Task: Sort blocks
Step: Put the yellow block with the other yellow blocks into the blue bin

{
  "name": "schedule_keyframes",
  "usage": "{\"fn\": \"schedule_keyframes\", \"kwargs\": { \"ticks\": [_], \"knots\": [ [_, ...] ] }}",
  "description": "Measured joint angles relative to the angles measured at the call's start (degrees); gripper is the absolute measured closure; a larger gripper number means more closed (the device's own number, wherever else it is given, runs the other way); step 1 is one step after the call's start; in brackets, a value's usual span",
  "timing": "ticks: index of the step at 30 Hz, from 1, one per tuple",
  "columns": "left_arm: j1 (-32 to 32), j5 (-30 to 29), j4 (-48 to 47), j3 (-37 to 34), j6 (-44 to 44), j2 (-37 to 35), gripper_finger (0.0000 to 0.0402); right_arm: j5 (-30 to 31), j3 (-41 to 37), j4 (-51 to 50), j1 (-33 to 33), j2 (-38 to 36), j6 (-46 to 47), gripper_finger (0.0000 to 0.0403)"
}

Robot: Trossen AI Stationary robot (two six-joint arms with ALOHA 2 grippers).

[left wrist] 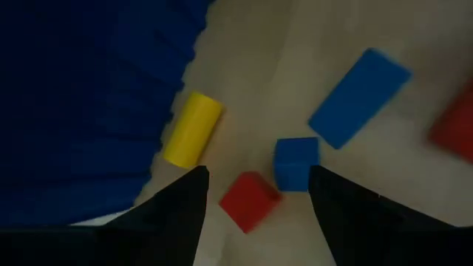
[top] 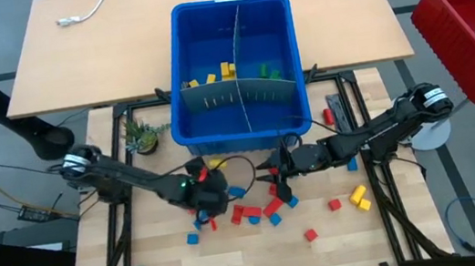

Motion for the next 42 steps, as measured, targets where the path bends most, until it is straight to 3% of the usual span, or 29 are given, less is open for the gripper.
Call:
{"fn": "schedule_keyframes", "kwargs": {
  "ticks": [11,17,26,37,42],
  "knots": [
    [9.7,5.8,8.0,0.0,15.0,3.9,0.0159,0.0,0.0,-0.1,0.2,0.0,1.1,0.0264],
    [13.5,8.4,8.1,0.0,17.2,6.0,0.0159,0.0,0.0,-0.1,1.0,0.0,1.4,0.0264],
    [15.8,12.7,7.0,0.1,23.1,8.0,0.0159,0.0,0.0,-0.1,1.9,-0.1,1.4,0.0264],
    [16.9,21.9,8.8,0.3,28.2,11.6,0.016,0.0,0.0,-0.1,2.1,-0.1,1.4,0.0267],
    [16.9,22.9,10.4,0.1,27.0,11.4,0.0202,0.0,0.0,-0.2,2.1,-0.1,2.1,0.0268]
  ]
}}
